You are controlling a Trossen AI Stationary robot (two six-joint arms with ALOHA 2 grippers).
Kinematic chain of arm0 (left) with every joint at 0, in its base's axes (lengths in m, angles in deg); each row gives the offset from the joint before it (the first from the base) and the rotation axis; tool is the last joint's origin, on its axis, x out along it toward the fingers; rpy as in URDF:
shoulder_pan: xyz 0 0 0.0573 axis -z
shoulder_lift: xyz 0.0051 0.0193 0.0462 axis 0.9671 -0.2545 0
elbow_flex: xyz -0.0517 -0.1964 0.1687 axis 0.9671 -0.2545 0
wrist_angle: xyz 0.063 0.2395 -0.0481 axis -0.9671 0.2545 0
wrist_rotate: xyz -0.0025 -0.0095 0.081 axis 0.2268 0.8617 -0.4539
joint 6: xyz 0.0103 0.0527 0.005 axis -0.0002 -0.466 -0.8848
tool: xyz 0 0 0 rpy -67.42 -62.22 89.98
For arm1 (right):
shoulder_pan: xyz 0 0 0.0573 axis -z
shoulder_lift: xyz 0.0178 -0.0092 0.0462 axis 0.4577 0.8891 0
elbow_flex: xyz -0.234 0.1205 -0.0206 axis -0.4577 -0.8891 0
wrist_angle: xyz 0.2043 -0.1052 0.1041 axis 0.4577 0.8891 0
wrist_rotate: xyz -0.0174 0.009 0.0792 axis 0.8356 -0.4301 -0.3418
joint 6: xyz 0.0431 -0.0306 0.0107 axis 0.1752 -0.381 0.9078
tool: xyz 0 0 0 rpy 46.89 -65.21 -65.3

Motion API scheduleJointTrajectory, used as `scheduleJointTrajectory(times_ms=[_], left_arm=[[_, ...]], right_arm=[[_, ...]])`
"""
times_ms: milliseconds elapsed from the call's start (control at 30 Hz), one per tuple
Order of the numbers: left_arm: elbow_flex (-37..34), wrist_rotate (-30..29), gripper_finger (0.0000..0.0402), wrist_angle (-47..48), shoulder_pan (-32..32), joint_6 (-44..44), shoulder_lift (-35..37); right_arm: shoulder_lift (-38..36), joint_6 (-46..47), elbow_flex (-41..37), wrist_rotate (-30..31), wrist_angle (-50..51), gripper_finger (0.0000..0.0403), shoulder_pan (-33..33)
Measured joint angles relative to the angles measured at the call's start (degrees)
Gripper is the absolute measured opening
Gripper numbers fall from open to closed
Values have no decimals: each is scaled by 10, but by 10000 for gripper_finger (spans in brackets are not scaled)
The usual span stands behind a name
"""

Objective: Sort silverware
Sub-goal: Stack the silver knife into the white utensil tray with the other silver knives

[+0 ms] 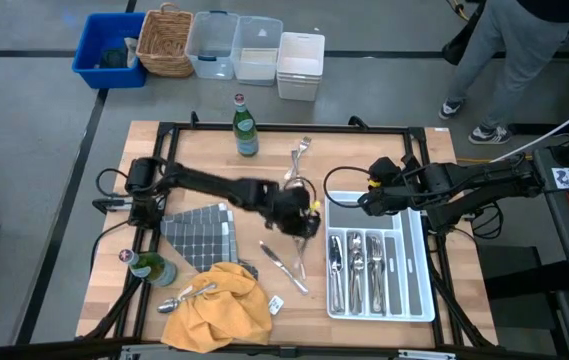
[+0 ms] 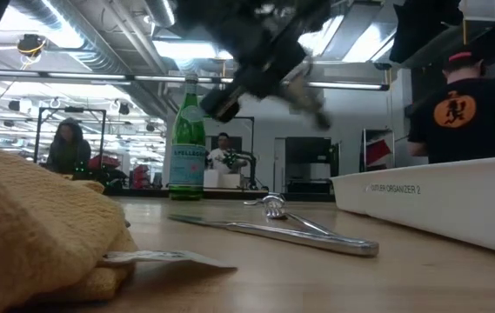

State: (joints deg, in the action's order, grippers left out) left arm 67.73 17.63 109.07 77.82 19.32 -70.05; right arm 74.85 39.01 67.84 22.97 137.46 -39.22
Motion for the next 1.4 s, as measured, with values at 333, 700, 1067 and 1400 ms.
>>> scheduleJointTrajectory(times_ms=[333, 700, 1067, 1400], left_arm=[[0, -296, 33, -170, 134, 177, -15], [0, -344, 33, -346, 177, 236, -118], [0, -325, 33, -383, 178, 249, -176], [0, -322, 33, -385, 177, 220, -191]], right_arm=[[0, 0, 0, 0, -1, 111, 0], [0, 0, 0, 0, -5, 111, 0], [0, 0, 0, 0, -14, 111, 0], [0, 0, 0, 0, -18, 111, 0]])
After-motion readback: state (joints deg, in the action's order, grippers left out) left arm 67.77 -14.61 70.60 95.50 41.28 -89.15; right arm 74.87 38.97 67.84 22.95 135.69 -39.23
